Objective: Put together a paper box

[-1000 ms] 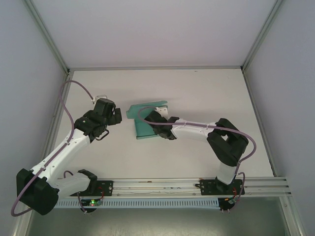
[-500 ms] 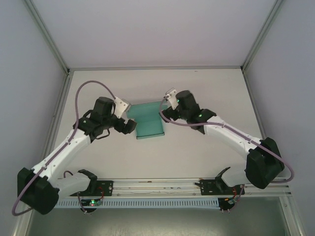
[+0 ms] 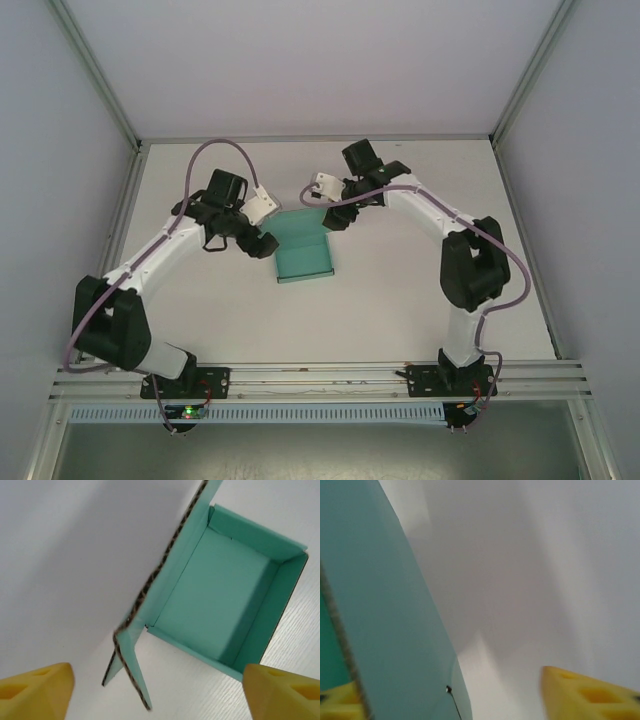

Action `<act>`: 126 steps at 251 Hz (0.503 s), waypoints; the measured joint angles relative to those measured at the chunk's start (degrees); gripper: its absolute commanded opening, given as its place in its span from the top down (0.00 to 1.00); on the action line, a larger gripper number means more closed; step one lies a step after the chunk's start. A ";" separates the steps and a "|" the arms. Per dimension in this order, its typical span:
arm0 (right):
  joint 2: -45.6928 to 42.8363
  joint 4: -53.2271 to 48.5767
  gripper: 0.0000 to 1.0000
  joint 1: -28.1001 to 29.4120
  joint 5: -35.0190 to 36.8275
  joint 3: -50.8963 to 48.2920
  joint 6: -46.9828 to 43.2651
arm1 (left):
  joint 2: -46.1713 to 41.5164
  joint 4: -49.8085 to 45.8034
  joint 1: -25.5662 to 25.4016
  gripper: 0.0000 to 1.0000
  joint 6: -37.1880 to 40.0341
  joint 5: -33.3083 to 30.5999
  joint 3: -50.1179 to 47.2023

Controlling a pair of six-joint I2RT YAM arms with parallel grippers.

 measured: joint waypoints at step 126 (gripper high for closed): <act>1.40 -8.46 0.89 -0.74 -1.05 1.92 -4.07 | 7.30 -5.16 0.11 1.00 4.00 -0.11 6.88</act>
